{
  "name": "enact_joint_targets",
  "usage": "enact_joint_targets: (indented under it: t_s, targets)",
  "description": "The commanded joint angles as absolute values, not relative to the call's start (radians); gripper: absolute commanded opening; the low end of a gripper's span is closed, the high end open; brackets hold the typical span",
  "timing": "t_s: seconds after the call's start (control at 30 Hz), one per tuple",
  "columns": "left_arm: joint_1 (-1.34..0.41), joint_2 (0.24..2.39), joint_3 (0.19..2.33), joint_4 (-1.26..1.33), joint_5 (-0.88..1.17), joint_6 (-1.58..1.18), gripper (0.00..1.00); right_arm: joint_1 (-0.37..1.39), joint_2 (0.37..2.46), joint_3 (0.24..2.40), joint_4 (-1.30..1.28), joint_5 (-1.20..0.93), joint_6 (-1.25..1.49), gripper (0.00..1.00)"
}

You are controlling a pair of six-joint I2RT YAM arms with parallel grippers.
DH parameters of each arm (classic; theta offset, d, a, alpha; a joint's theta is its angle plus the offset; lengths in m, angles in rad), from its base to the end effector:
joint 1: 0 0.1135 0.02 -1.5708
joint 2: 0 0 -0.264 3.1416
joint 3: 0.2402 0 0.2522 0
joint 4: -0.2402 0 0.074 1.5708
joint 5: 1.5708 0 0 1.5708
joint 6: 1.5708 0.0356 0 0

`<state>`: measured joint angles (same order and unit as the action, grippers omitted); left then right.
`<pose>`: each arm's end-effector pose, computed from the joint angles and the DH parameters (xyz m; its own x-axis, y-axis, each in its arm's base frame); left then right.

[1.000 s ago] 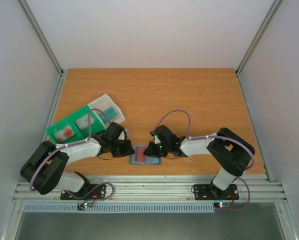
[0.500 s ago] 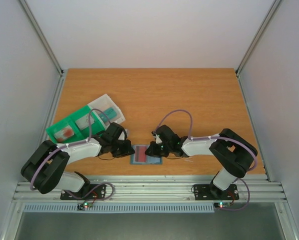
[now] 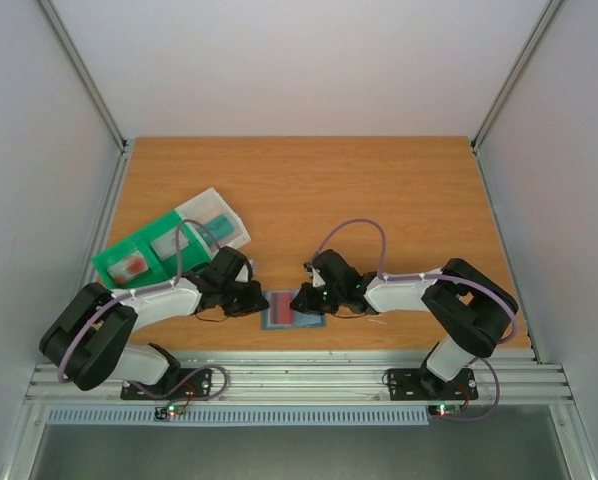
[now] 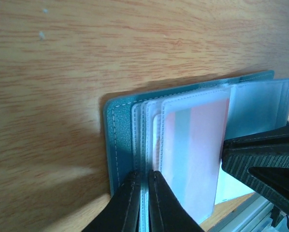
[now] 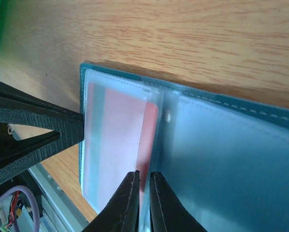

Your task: Take the credit cards out of the card holder

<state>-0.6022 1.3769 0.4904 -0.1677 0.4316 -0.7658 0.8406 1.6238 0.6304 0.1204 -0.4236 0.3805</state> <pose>0.1753 -0.1386 0.1282 -0.9911 -0.0826 -0.1039 -0.0030 0.7966 -0.6045 0.1801 0.2231 0.1231 -0.7922 -0.3773 -0.4796 -0.6044 0.5939 0.5311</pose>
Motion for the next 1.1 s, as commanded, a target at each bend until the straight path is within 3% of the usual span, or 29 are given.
enact_joint_targets:
  t_s: [0.0,0.37,0.67,1.07]
  targets:
    - [-0.609,1.351,0.459,-0.211,0.420,-0.786,0.08,0.836,1.639,0.614,0.135,-0.422,0.384,0.08]
    - [-0.609,1.224,0.443,-0.160,0.466,-0.859,0.35,0.838,1.676,0.591,0.162,-0.416,0.399,0.05]
    - [-0.609,1.239,0.426,-0.116,0.475,-0.889,0.37,0.838,1.658,0.585,0.156,-0.421,0.406,0.05]
    - [-0.609,1.140,0.444,-0.255,0.352,-0.884,0.41,0.847,1.571,0.619,0.084,-0.431,0.409,0.07]
